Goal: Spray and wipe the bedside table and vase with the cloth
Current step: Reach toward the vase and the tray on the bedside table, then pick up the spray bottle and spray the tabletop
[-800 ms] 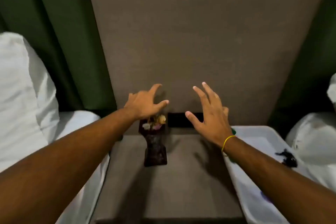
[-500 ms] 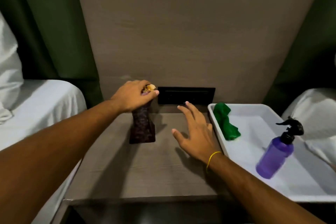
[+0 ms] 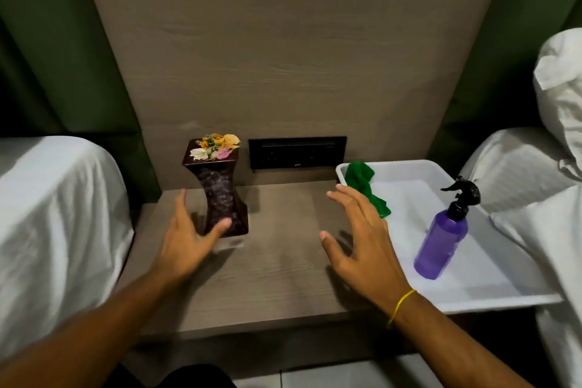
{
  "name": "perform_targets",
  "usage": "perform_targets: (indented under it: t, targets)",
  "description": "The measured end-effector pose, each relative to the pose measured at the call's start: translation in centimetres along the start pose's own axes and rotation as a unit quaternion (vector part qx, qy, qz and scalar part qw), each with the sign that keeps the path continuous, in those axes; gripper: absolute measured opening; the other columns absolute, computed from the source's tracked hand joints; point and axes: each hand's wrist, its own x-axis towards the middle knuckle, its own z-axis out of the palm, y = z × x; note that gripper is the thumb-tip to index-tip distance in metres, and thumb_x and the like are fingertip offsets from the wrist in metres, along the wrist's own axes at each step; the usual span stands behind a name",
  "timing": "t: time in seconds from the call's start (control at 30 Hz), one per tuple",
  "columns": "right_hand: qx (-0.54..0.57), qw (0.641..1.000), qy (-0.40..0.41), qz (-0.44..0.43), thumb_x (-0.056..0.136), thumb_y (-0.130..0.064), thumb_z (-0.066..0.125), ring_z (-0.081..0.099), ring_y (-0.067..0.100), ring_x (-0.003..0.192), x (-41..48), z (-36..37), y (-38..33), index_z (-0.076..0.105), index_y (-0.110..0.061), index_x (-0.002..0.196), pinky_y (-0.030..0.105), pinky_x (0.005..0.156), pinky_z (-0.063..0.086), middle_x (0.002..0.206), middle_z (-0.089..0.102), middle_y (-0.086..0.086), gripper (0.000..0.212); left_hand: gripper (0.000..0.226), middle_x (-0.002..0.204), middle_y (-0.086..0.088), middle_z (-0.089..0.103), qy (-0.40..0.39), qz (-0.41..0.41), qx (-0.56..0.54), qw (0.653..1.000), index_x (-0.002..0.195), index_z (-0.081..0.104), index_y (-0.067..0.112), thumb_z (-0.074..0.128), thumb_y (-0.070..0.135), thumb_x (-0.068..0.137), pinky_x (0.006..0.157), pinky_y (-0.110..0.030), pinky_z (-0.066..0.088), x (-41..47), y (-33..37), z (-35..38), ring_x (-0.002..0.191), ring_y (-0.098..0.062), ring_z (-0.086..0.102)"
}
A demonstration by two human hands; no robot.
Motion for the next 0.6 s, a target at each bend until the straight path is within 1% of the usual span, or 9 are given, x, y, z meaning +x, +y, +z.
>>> perform_targets:
  t: [0.1,0.13,0.2,0.23,0.3,0.37,0.43,0.5,0.6]
  targets:
    - [-0.04,0.989,0.13,-0.056,0.089,-0.031,0.071,0.046,0.018,0.145,-0.8,-2.9,0.5,0.056,-0.016,0.145,0.039,0.119,0.041,0.156,0.05,0.001,0.06,0.145,0.184,-0.005,0.003,-0.035,-0.008,0.201,0.979,0.173,-0.007,0.027,0.043,0.11,0.066,0.131,-0.066,0.007,-1.9,-3.4,2.8,0.167,-0.032,0.01]
    - [-0.065,0.978,0.186,-0.075,0.087,-0.026,0.073,0.05,0.023,0.142,-1.1,-4.1,1.1,0.059,-0.011,0.141,0.042,0.118,0.041,0.152,0.054,0.005,0.058,0.143,0.184,-0.005,0.002,-0.037,-0.004,0.253,0.967,0.173,-0.006,0.025,0.034,0.112,0.067,0.131,-0.066,0.005,-2.1,-4.0,3.3,0.168,-0.031,0.007]
    - [-0.112,0.946,0.292,-0.083,0.084,-0.023,0.074,0.052,0.032,0.137,-1.4,-6.6,3.2,0.06,-0.005,0.135,0.05,0.115,0.04,0.144,0.056,0.012,0.056,0.141,0.184,-0.004,0.005,-0.038,-0.004,0.292,0.956,0.173,-0.003,0.023,0.024,0.113,0.068,0.131,-0.065,0.004,-1.9,-4.6,3.7,0.168,-0.03,0.006]
    - [-0.127,0.931,0.335,-0.062,0.083,-0.024,0.074,0.051,0.034,0.137,-1.7,-7.9,4.7,0.058,-0.004,0.136,0.052,0.114,0.039,0.143,0.055,0.013,0.059,0.14,0.184,-0.004,0.007,-0.039,-0.004,0.298,0.954,0.174,-0.001,0.023,0.022,0.113,0.068,0.131,-0.065,0.004,-1.7,-4.8,3.9,0.168,-0.03,0.007]
    - [-0.105,0.913,0.392,0.038,0.079,-0.029,0.078,0.048,0.031,0.14,-1.9,-9.6,7.2,0.051,-0.008,0.141,0.05,0.115,0.037,0.145,0.051,0.011,0.071,0.14,0.183,-0.004,0.008,-0.038,-0.003,0.307,0.951,0.174,0.0,0.023,0.021,0.113,0.068,0.13,-0.065,0.004,-1.2,-5.4,4.0,0.168,-0.029,0.008]
    - [-0.003,0.919,0.365,0.146,0.077,-0.031,0.083,0.047,0.027,0.14,-1.6,-10.3,9.4,0.043,-0.015,0.147,0.049,0.118,0.037,0.149,0.047,0.006,0.082,0.142,0.184,-0.003,0.007,-0.045,-0.009,0.312,0.949,0.174,-0.002,0.023,0.02,0.114,0.067,0.13,-0.066,0.004,-0.6,-5.7,4.2,0.167,-0.029,0.007]
    - [0.142,0.929,0.275,0.204,0.08,-0.019,0.087,0.051,0.026,0.136,-0.8,-10.2,11.2,0.044,-0.02,0.146,0.05,0.119,0.041,0.148,0.05,0.001,0.079,0.143,0.184,-0.003,0.005,-0.054,-0.015,0.327,0.943,0.174,-0.003,0.021,0.017,0.114,0.066,0.129,-0.067,0.006,-0.4,-6.0,4.2,0.168,-0.028,0.006]
    - [0.238,0.927,0.179,0.227,0.083,-0.007,0.084,0.062,0.026,0.124,-0.1,-9.9,12.5,0.053,-0.022,0.14,0.048,0.111,0.052,0.137,0.062,-0.002,0.067,0.143,0.184,-0.003,0.003,-0.056,-0.017,0.341,0.938,0.173,-0.003,0.019,0.014,0.113,0.067,0.129,-0.067,0.007,-0.2,-6.1,4.3,0.168,-0.027,0.006]
    - [0.257,0.94,0.082,0.209,0.085,-0.001,0.081,0.075,0.018,0.1,0.3,-9.1,13.6,0.059,-0.021,0.14,0.042,0.097,0.061,0.124,0.075,0.01,0.063,0.142,0.184,-0.003,0.002,-0.064,-0.018,0.358,0.931,0.173,-0.004,0.019,0.009,0.112,0.068,0.129,-0.067,0.008,-0.4,-5.6,4.3,0.168,-0.027,0.005]
